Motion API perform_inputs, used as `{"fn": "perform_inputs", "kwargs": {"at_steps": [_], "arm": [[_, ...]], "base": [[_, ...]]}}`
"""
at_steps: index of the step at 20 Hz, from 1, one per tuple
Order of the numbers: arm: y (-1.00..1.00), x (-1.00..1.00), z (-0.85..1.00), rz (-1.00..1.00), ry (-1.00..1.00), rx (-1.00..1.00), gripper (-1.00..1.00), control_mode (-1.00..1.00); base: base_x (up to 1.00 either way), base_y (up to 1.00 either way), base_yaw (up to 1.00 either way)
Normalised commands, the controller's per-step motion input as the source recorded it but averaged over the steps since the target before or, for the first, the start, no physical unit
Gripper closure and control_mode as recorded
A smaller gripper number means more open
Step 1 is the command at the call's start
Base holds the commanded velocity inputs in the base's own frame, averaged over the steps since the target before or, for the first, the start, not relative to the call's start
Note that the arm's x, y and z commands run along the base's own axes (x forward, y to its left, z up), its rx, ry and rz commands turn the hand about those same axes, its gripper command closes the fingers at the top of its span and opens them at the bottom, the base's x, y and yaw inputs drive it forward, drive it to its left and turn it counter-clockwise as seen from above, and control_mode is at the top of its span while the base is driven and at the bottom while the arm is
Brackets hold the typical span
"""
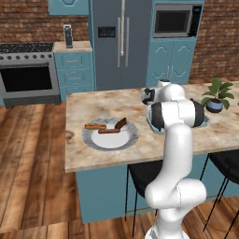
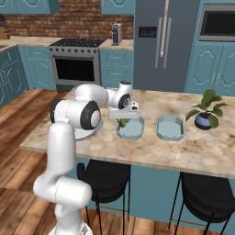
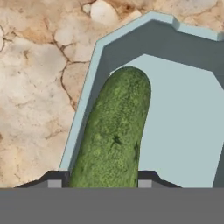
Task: Place one cooked food and one vegetable from the large plate to each tupperware container.
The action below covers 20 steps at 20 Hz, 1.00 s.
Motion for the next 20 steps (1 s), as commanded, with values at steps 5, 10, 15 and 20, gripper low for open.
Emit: {"fn": "perform_inputs", "kwargs": {"at_steps": [5,10,15,20], "arm": [[-0.11,0.07,-0.42,0.00,0.00,0.02,1.00,-1.00],[-0.10,0.05,-0.38,-0.01,0.00,0.01,1.00,-1.00],[0.00,0.12,-0.26,-0.06,0.00,0.00,1.00,-1.00],[0.05,0.33,-0.24,-0.03,0.00,0.00,-1.00,-1.00]], "base": [[0.00,0.00,0.00],[0.00,0.00,0.00],[0.00,0.00,0.00],[0.00,0.00,0.00]]}}
